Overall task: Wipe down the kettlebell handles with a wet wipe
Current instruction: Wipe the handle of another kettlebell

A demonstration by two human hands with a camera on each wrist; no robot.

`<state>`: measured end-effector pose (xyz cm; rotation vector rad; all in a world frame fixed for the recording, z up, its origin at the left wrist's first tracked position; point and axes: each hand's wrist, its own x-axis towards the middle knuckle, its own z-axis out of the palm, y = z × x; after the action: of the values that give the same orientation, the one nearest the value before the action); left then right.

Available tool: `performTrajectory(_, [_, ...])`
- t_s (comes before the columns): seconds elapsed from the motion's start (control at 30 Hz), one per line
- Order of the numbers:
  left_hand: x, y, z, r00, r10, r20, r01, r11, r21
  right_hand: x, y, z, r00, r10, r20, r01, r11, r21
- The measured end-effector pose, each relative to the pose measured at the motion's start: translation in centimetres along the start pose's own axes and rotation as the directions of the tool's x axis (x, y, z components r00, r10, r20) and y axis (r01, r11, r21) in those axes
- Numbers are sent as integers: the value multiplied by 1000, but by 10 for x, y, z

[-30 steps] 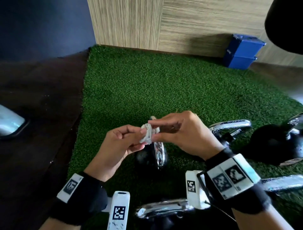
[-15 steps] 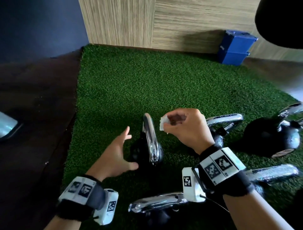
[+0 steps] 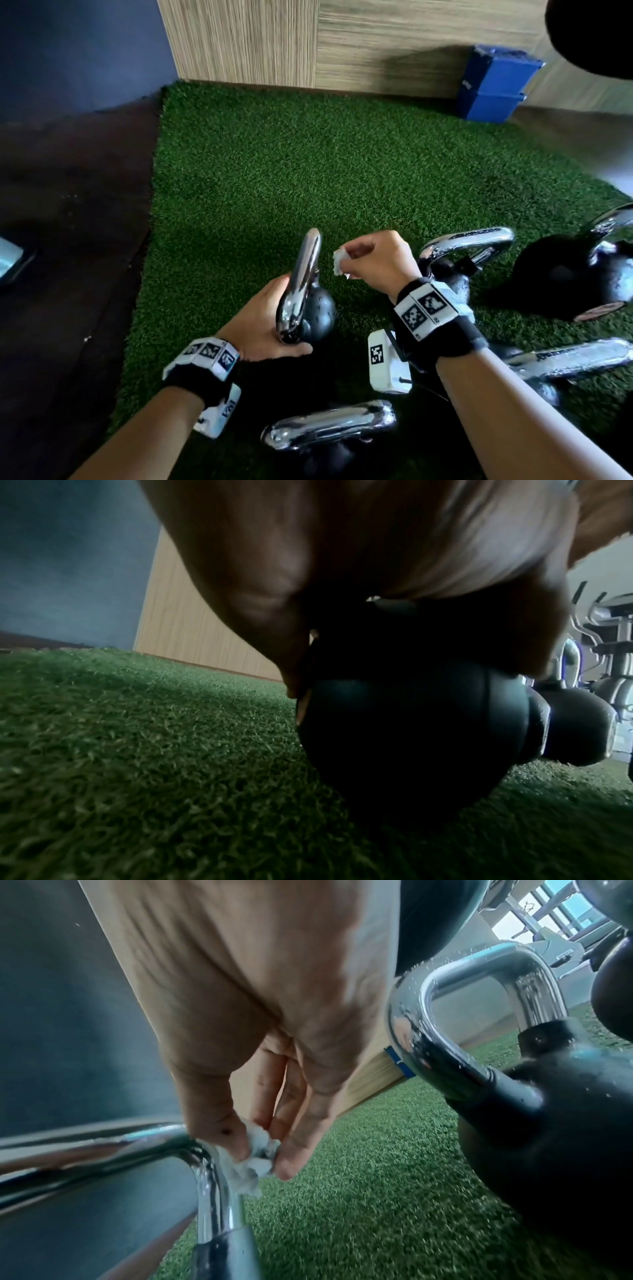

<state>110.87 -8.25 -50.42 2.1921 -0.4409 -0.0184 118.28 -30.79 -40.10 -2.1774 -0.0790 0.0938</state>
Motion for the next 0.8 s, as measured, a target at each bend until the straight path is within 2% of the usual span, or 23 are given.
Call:
performTrajectory(0.23, [1,-1,0,999,-38,11,39,998,-40,8,9,21,994,106,-35,-103,992,73])
performTrajectory(0.43, [1,2,2,998,-69,4,69,995,-73,8,12,36,991,126,39,-130,983,133])
performTrajectory(0.53, [1,2,2,998,-55,-1,55,996,-64,10,14,42,968,226,113,-250,923,292])
performTrajectory(0.6, [1,2,1,999,-48,-1,48,997,-57,10,14,46,956,270,116,-294,884,362])
performTrajectory(0.67, [1,3,1,999,-54,-5,53,997,-49,11,11,46,971,232,52,-235,909,344])
performTrajectory(0.8, [1,3,0,999,-47,0,47,997,-60,9,-5,36,994,46,-97,-6,927,376])
